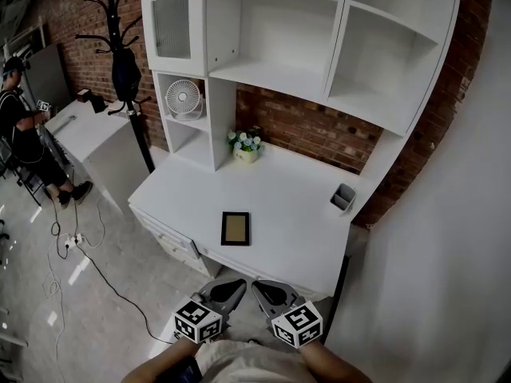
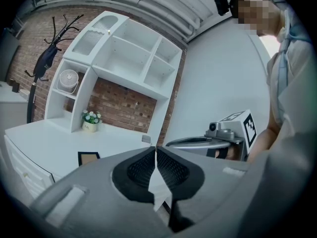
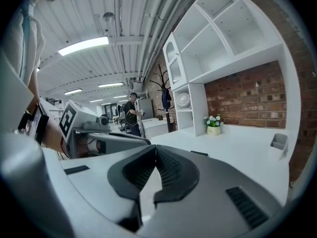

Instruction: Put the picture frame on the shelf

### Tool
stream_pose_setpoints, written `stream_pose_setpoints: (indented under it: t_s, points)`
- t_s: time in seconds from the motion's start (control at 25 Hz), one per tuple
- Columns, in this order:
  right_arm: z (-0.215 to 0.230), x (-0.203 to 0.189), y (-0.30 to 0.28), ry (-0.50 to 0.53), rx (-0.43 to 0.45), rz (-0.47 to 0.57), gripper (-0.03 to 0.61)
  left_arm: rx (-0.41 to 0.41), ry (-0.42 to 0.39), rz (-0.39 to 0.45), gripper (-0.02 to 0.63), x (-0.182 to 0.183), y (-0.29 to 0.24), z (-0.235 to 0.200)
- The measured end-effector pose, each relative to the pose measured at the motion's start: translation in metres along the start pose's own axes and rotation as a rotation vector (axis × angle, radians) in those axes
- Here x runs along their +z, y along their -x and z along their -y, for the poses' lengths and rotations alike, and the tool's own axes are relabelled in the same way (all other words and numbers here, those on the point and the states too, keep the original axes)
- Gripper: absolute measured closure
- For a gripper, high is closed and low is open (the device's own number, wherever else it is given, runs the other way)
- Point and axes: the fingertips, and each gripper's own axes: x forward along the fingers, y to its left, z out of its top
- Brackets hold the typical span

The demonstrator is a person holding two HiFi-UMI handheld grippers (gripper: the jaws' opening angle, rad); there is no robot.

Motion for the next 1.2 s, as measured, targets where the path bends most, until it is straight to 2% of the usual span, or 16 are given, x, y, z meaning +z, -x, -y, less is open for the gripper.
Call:
stream_pose_setpoints:
  t_s: [0.68,0.84,1.04,1.2]
  points:
    - [0.024,0.028,-0.052,-0.017,-0.038,0.012,0.561,-0.021,-0.001,0.002,0.595,0.027,-0.008,-0.060]
    - [0.031,0.034,-0.071,-0.030,-0.054,0.009,0.561,-0.031,-0.009,-0.020,0.595,0.031,-0.013,-0.081]
    - [0.047,0.030,-0.094,-0.040,-0.090,-0.022,0.561,0.004,-0.020,-0.071,0.595,0.027,-0.023,-0.117]
    - [0.060,0.029,-0.114,-0.044,-0.120,-0.044,0.556,-0.018,-0.014,-0.092,0.595,0.027,-0.031,-0.139]
